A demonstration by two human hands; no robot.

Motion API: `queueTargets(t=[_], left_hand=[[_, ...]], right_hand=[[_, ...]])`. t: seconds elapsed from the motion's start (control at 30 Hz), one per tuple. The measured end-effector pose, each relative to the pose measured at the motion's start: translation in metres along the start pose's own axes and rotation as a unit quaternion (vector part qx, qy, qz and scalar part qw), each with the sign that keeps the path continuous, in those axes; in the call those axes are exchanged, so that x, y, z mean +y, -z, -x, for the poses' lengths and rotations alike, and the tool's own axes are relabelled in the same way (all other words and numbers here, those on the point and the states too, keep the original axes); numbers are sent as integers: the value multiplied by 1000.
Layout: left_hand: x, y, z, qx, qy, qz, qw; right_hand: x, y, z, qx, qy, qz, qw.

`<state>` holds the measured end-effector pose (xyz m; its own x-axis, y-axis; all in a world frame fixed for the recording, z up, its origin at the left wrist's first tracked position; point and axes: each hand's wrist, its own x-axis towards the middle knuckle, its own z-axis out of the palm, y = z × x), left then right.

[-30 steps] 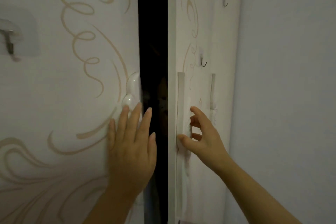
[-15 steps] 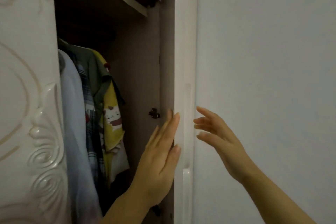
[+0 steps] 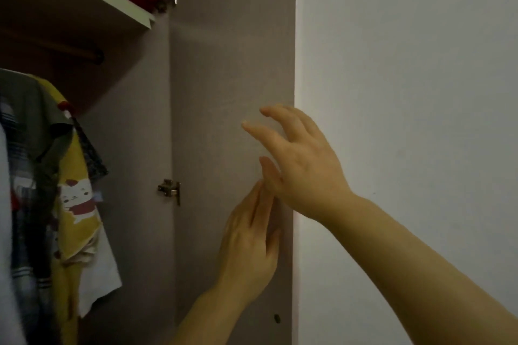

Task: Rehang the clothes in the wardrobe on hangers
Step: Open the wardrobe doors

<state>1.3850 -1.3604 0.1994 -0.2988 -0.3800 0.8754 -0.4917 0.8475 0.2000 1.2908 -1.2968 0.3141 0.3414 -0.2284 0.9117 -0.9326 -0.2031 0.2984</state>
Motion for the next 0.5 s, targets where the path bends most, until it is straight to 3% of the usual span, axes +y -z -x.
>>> queueTargets(t=[0.13, 0.27, 0.5], left_hand=[[-27, -27, -9, -47, 34, -73, 996], [-61, -43, -24, -66, 65, -124, 988], [-113, -69, -56, -76, 73, -159, 982]], right_hand=[[24, -37, -3, -108, 13, 57, 992], [44, -77, 1, -145, -14, 90, 985], [71, -122, 16, -98, -42, 146, 984]])
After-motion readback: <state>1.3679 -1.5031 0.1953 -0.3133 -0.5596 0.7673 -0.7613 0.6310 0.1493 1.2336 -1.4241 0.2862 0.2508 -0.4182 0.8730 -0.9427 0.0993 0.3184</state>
